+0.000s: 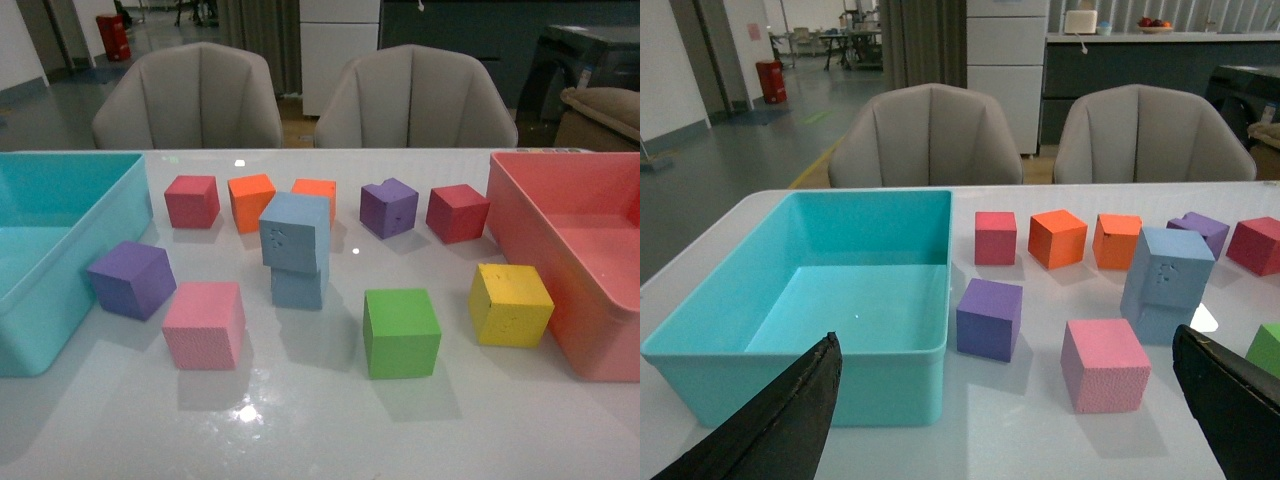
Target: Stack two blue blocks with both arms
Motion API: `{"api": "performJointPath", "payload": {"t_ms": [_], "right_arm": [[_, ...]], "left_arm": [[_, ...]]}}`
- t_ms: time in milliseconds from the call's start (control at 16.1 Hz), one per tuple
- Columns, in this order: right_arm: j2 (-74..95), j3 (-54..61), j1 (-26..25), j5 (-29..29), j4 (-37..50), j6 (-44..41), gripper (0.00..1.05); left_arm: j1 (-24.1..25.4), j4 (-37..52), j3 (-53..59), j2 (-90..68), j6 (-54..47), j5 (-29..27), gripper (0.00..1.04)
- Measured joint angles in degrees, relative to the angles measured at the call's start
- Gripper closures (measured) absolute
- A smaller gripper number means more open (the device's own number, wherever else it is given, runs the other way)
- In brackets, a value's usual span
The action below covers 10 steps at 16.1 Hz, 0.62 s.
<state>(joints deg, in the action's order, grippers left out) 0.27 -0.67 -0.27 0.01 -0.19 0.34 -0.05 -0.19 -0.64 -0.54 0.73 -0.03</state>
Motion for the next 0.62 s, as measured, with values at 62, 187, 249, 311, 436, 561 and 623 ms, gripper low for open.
{"api": "performJointPath", "payload": {"t_ms": [62,187,249,311,436,561,623], "right_arm": [[0.0,0.0,0.0,0.0,0.0,0.0,0.06],[0.0,0.0,0.0,0.0,0.0,0.0,0.06],[0.0,0.0,0.0,0.0,0.0,0.0,0.06],[0.0,0.0,0.0,0.0,0.0,0.0,0.06],[0.0,0.0,0.0,0.0,0.0,0.0,0.06],[0.0,0.0,0.0,0.0,0.0,0.0,0.06],[0.0,0.0,0.0,0.0,0.0,0.0,0.06]], "left_arm": [[0.0,0.0,0.0,0.0,0.0,0.0,0.07],[0.0,0.0,0.0,0.0,0.0,0.0,0.07],[0.0,0.0,0.0,0.0,0.0,0.0,0.07],[0.0,0.0,0.0,0.0,0.0,0.0,0.07],[0.0,0.0,0.0,0.0,0.0,0.0,0.07],[0.0,0.0,0.0,0.0,0.0,0.0,0.07],[0.0,0.0,0.0,0.0,0.0,0.0,0.07]]}}
